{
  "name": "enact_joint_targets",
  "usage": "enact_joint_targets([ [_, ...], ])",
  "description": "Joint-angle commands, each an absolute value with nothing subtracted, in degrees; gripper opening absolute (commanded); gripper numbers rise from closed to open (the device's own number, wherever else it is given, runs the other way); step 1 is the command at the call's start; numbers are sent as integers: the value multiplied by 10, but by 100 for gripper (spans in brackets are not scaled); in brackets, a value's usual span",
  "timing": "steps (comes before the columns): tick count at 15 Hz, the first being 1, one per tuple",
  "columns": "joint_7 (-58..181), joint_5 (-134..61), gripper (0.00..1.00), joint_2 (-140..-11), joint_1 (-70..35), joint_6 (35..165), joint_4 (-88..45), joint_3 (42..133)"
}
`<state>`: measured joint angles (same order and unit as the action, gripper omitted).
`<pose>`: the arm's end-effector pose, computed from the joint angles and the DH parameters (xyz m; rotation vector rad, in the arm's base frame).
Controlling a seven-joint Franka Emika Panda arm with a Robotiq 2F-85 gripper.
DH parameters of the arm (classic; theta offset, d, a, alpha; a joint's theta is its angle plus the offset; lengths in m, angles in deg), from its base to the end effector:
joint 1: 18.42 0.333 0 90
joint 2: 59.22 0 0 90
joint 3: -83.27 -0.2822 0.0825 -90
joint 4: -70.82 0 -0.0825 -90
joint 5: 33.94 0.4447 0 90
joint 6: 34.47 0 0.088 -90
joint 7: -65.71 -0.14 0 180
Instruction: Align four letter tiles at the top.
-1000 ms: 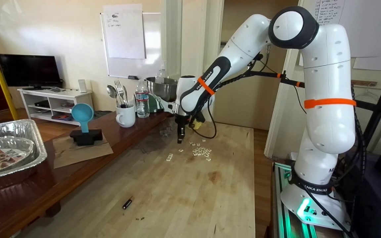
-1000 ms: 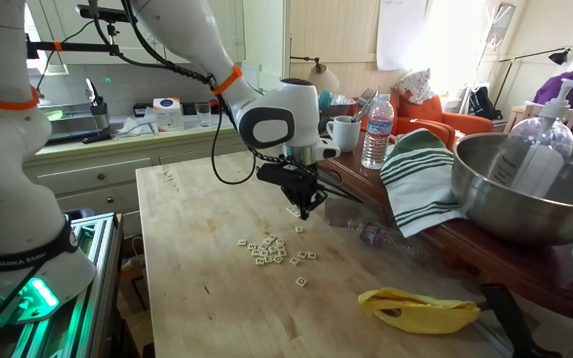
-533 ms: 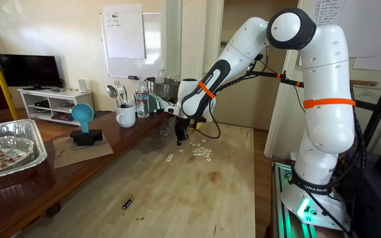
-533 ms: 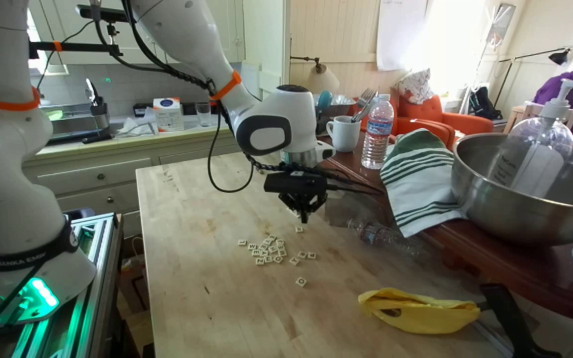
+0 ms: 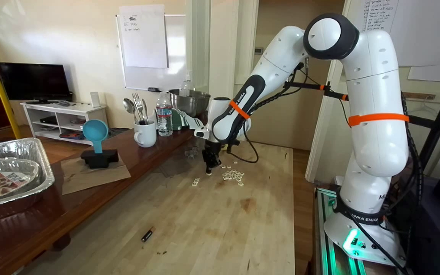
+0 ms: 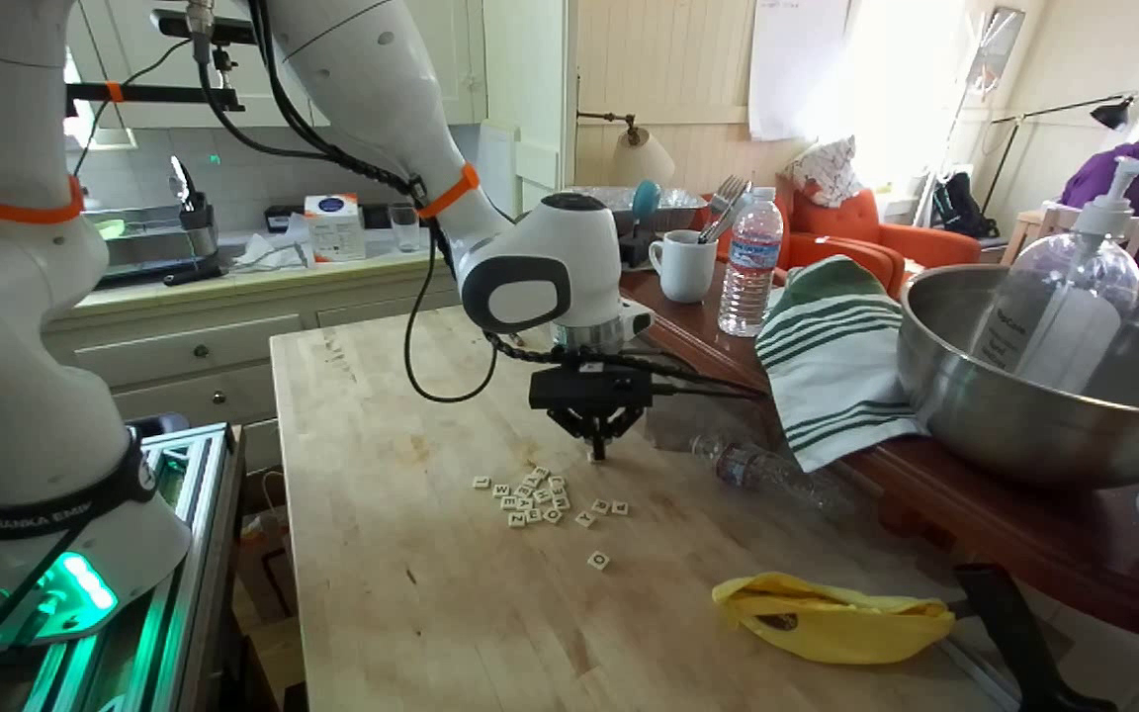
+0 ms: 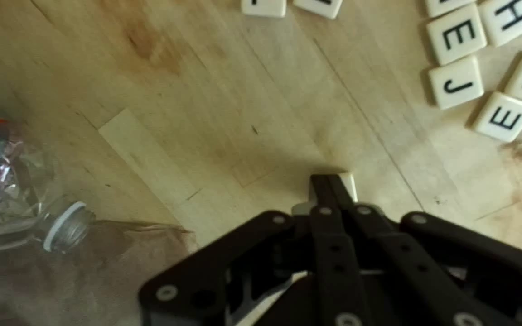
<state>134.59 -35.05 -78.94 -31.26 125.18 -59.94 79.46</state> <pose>0.5666 -0.0864 0.1008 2.6294 1.5345 0.2043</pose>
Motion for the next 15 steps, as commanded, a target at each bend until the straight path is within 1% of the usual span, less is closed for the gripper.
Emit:
enact_joint_targets([
  [1,1385,-343,0,-793,-330,1263,-608,781],
  [7,1278,-365,0,-808,-289,1244,-589,819],
  [15,1133,-371,0,-823,-263,1227,-559,829],
])
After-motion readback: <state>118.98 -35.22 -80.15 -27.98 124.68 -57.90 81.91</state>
